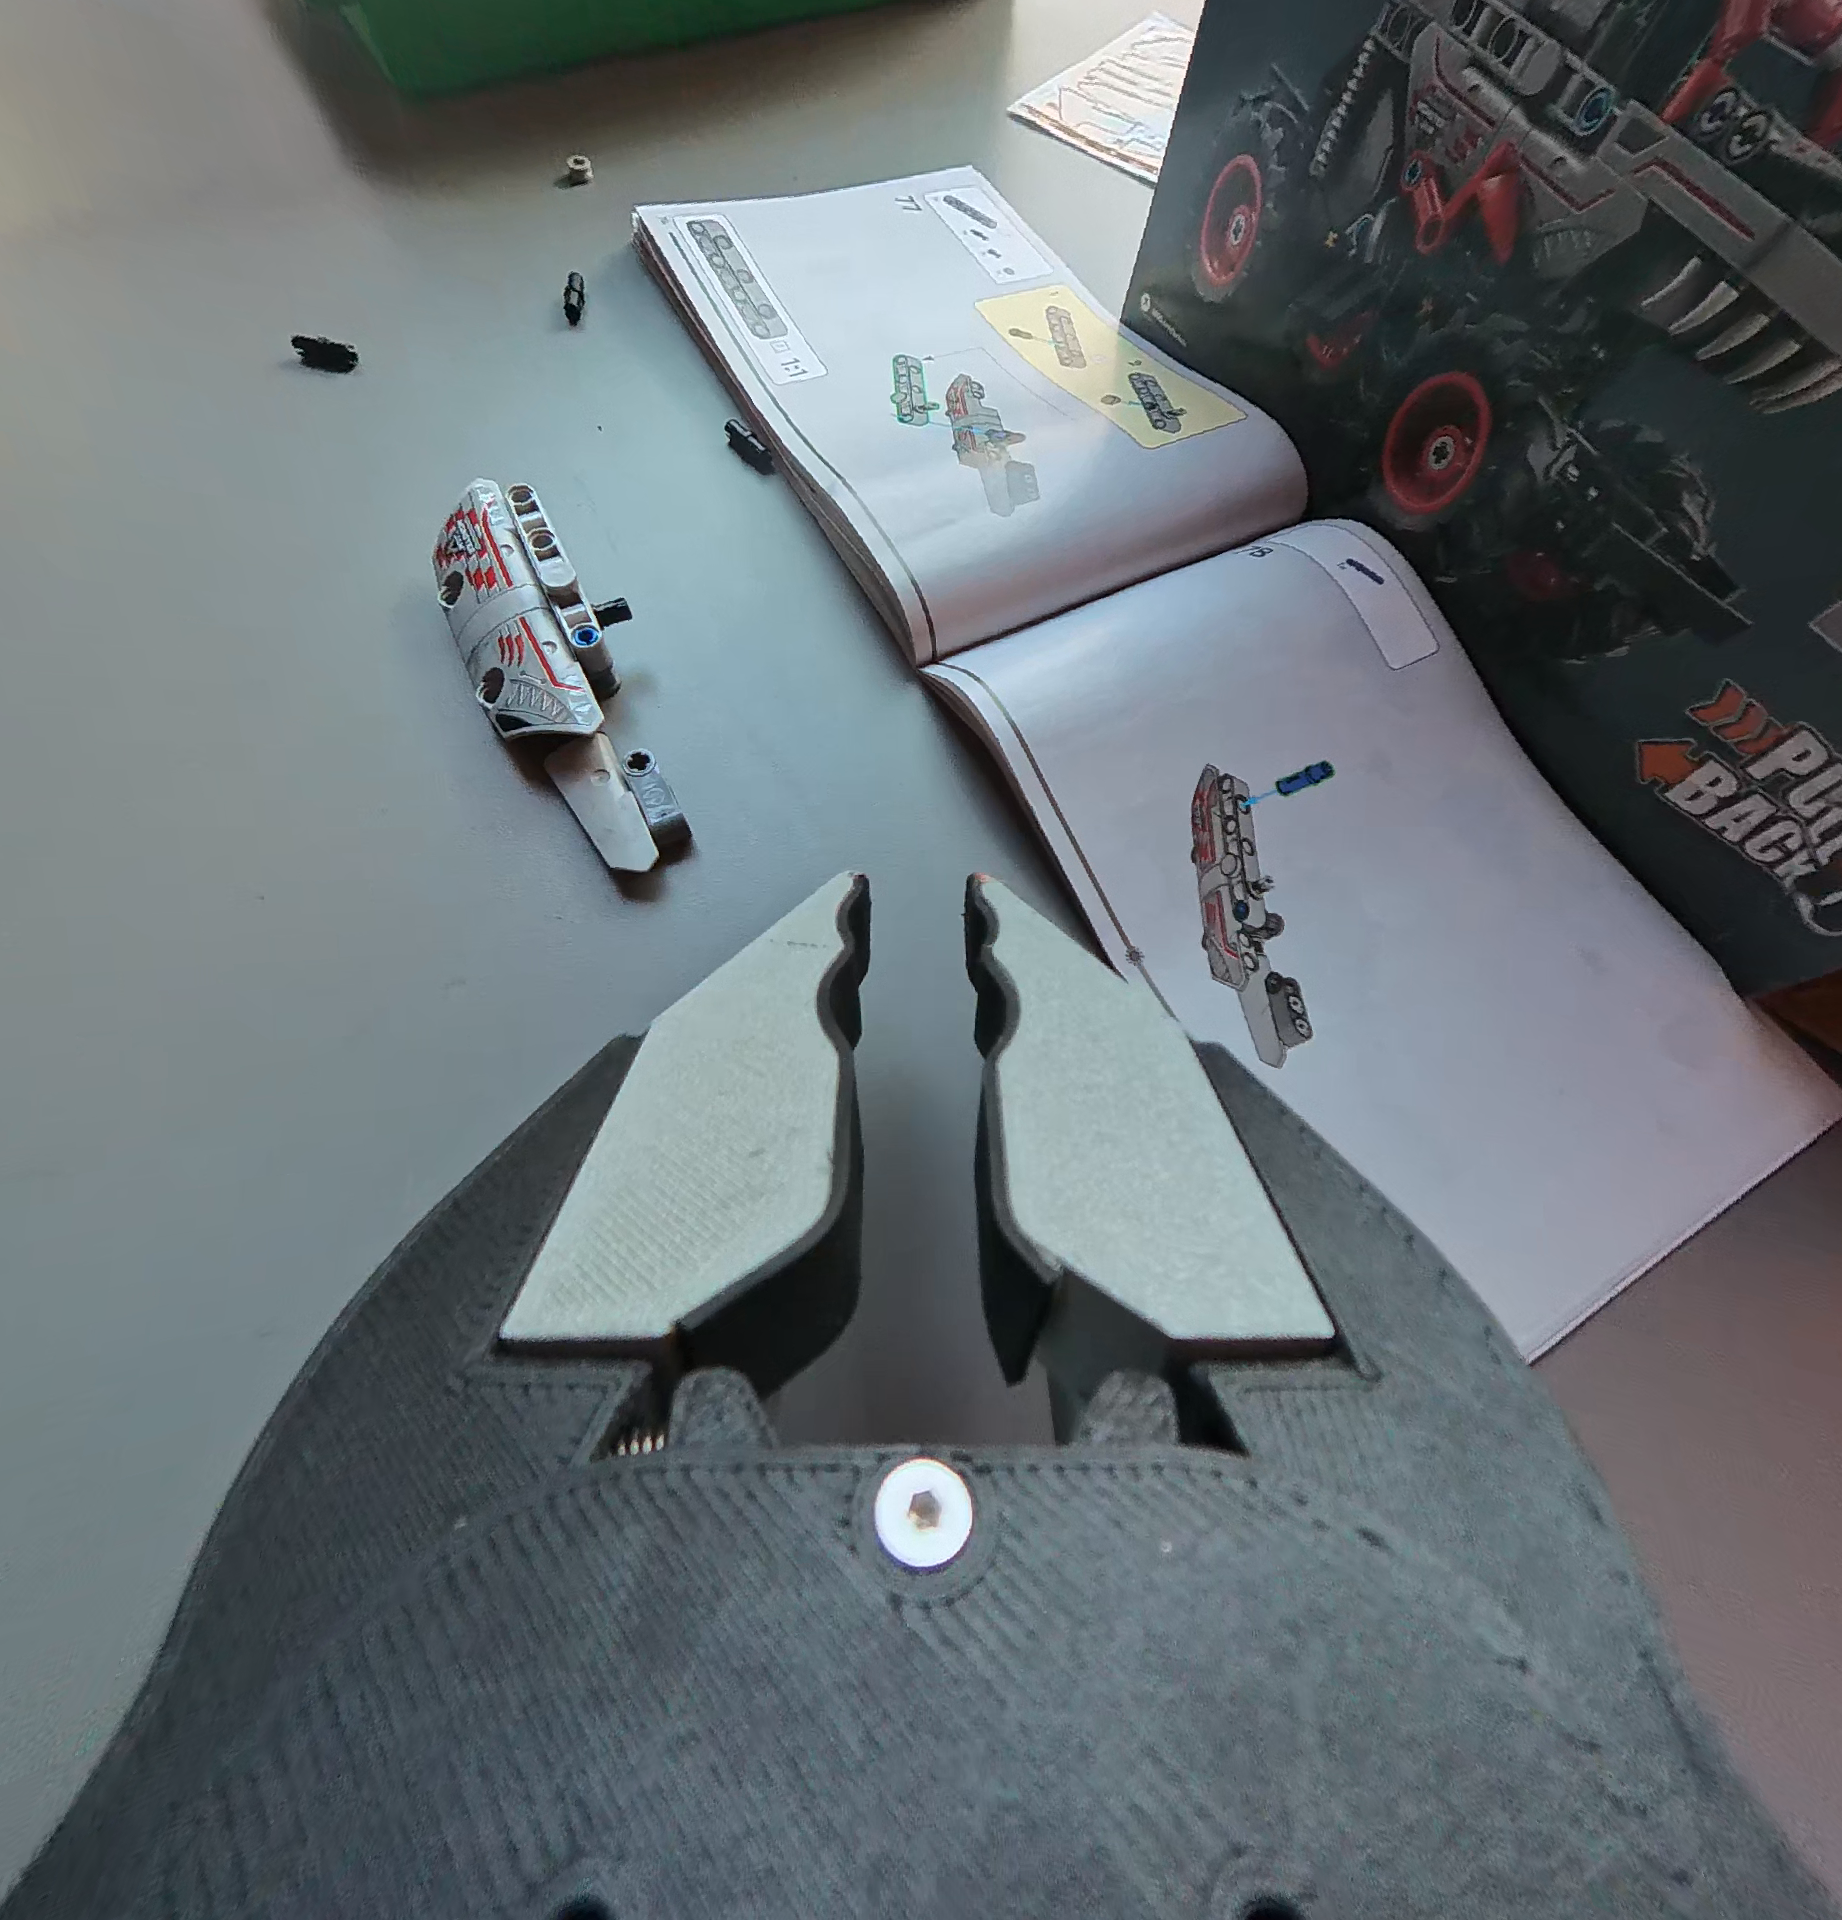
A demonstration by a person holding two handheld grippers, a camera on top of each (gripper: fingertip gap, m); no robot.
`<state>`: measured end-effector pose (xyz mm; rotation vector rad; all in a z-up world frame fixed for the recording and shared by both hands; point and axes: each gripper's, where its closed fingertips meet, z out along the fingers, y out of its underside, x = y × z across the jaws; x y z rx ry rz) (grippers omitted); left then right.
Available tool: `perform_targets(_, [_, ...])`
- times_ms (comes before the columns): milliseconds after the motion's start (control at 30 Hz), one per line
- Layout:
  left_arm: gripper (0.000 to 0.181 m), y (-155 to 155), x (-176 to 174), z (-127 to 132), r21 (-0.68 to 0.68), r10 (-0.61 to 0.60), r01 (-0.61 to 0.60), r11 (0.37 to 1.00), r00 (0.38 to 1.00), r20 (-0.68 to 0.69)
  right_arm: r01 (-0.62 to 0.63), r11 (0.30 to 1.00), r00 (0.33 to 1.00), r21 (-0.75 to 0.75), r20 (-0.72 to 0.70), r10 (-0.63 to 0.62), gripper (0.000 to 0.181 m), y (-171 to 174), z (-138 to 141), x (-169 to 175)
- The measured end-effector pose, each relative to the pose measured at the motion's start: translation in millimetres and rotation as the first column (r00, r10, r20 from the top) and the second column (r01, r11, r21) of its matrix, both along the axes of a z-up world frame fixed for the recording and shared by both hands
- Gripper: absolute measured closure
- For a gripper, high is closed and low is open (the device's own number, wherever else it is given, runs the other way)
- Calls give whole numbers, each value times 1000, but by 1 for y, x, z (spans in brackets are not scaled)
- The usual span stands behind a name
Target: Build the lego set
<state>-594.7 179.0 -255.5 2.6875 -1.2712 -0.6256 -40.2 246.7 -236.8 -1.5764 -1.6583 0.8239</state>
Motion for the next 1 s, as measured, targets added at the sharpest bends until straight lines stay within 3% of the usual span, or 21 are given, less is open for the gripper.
perform_targets(133, [181,-4,16,-1,-40,15,-11,999,995,97,-1,1000,1000,3,0,1,167,0,0,0])
perform_targets(333, [180,-5,18,-1,-59,71,-64,996,990,123,-4,1000,1000,6,4,4,169,-1,0,0])
perform_targets(533, [166,2,15,-1,-63,63,-54,997,988,139,-10,1000,1000,2,9,10,172,-1,-2,1])
perform_targets(667, [179,2,24,-3,-79,77,-63,995,978,192,-12,1000,1000,2,9,12,173,-1,-2,0])
perform_targets(1000, [179,-9,28,5,-53,66,-58,997,982,175,-13,1000,1000,4,5,13,174,-2,0,1])
